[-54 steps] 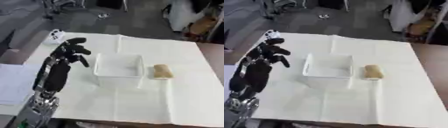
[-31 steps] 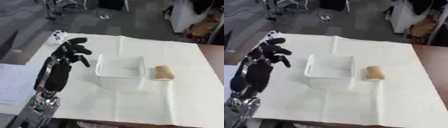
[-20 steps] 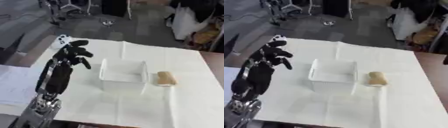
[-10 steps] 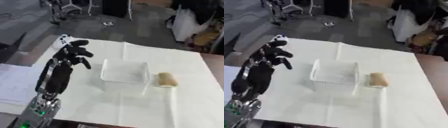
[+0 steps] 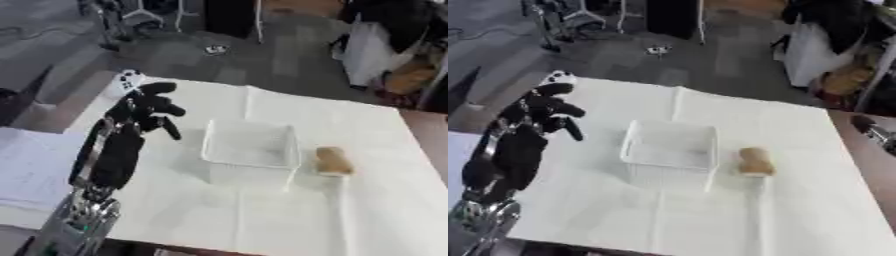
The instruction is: Pick up objects on the table and place them in the box.
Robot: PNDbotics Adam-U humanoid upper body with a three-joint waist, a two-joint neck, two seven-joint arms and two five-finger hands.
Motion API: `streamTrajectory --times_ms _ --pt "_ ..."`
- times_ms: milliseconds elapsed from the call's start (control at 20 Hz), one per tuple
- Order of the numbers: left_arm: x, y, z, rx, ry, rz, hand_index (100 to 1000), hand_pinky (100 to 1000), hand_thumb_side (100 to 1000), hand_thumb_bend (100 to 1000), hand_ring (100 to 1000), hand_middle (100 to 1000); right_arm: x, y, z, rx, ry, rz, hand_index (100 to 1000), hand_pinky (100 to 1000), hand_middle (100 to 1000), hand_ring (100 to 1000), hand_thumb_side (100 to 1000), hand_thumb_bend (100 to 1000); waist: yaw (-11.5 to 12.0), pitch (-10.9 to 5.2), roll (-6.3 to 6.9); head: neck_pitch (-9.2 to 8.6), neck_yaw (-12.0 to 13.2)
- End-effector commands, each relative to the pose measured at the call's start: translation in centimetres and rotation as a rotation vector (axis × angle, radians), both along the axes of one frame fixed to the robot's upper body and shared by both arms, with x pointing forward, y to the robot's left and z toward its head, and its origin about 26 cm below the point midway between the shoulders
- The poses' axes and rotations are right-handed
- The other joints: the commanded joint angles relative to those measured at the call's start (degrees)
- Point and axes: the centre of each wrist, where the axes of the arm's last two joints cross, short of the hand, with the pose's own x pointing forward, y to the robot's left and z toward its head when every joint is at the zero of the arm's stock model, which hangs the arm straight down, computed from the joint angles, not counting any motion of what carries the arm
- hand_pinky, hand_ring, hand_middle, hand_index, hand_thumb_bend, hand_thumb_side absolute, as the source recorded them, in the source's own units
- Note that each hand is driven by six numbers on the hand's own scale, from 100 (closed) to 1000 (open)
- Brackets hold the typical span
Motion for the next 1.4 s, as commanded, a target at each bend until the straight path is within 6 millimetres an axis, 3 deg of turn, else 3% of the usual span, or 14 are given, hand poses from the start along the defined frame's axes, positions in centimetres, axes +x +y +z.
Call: streamTrajectory --times_ms 50,200,850,1250,1400 --pt "-0.1 0.1 0.8 0.015 -0.021 -0.008 734 428 803 651 679 794 1.0 -1.5 0.1 -0.068 0.029 -0.078 847 727 791 762 1000 662 0.1 -0.83 0.04 0.01 -0.3" --pt "-0.1 0.1 0.8 0.013 -0.02 -0.008 734 428 803 652 679 794 2.0 -1.9 -1.1 -0.056 0.102 -0.117 871 715 781 758 1000 719 0.2 -0.98 -0.03 0.33 -0.1" --pt "0.0 0.0 1.0 0.007 -0.024 -0.014 734 429 800 655 679 794 4.6 1.3 -3.9 0.051 0.221 -0.093 897 700 772 755 1000 679 0.8 -1.1 0.0 0.74 -0.6" --pt "0.0 0.0 1.0 0.008 -0.022 -0.018 734 428 801 654 679 794 5.8 3.7 -4.0 0.087 0.211 -0.054 900 692 767 751 1000 670 0.8 -1.11 0.12 0.64 -1.2" --pt "0.0 -0.1 1.0 0.006 -0.025 -0.023 734 428 800 656 679 794 6.3 4.6 -4.1 0.086 0.216 -0.052 898 698 769 753 1000 672 1.0 -1.06 0.14 0.51 -2.7"
